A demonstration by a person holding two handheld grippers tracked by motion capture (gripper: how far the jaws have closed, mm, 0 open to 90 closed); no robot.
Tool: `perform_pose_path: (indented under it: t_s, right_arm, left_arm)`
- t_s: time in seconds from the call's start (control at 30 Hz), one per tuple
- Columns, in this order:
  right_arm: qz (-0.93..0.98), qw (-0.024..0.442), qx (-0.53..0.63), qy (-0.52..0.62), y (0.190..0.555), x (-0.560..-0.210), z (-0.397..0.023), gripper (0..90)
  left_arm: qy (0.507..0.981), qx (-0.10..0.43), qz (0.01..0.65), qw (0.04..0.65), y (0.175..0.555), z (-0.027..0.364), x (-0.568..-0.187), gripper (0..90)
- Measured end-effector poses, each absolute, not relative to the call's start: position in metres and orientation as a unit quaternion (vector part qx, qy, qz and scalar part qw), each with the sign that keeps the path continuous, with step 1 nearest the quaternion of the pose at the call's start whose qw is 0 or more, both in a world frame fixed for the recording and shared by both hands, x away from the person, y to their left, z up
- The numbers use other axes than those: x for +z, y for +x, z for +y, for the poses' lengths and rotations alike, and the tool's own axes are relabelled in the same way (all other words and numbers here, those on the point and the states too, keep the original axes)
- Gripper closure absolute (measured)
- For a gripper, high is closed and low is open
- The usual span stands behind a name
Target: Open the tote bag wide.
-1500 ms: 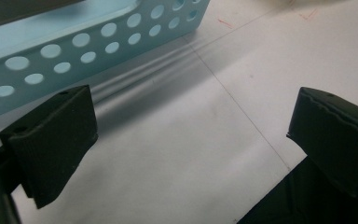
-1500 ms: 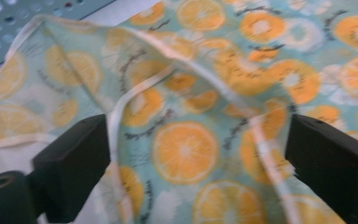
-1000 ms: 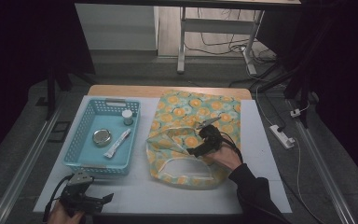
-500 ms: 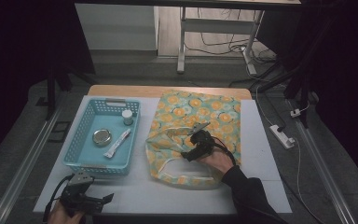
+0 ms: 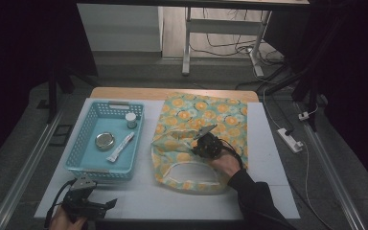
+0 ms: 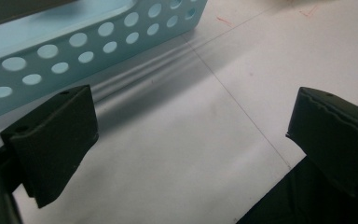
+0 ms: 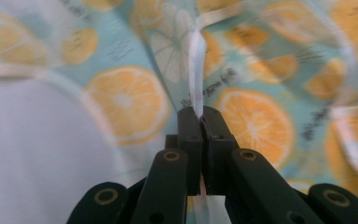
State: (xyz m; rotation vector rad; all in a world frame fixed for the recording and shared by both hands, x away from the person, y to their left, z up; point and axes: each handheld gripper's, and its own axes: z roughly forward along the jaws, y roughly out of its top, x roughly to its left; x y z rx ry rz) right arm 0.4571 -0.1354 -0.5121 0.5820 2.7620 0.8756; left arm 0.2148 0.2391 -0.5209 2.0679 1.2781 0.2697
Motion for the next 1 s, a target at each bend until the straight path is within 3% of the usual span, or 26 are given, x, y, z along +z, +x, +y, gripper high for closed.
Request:
perform_pose_path:
  t_s: [0.17,0.27,0.4,0.53,0.73,0.87,1.0]
  right_arm:
    - [0.925,0.119,0.291,0.212,0.468,-0.512,-0.142,82.3]
    - [0.923,0.115,0.292,0.223,0.472,-0.516,-0.146,68.4]
    - [0.920,0.102,0.301,0.232,0.474,-0.519,-0.147,42.7]
    - [0.917,0.115,0.301,0.236,0.477,-0.522,-0.147,29.1]
    - [0.907,0.136,0.306,0.255,0.485,-0.522,-0.152,30.6]
    - [0.904,0.119,0.312,0.268,0.493,-0.524,-0.156,30.8]
    - [0.904,0.115,0.319,0.262,0.494,-0.523,-0.157,46.3]
  left_arm:
    - [0.795,0.104,0.491,0.341,0.215,0.239,-0.521,2.0]
    - [0.795,0.103,0.491,0.341,0.215,0.239,-0.521,2.0]
    - [0.795,0.104,0.491,0.340,0.215,0.239,-0.521,2.0]
    - [0.796,0.104,0.491,0.340,0.215,0.239,-0.521,2.1]
    - [0.795,0.104,0.491,0.340,0.215,0.239,-0.521,2.1]
    - [0.796,0.104,0.491,0.340,0.215,0.239,-0.521,2.1]
    - [0.796,0.103,0.492,0.338,0.215,0.239,-0.521,2.1]
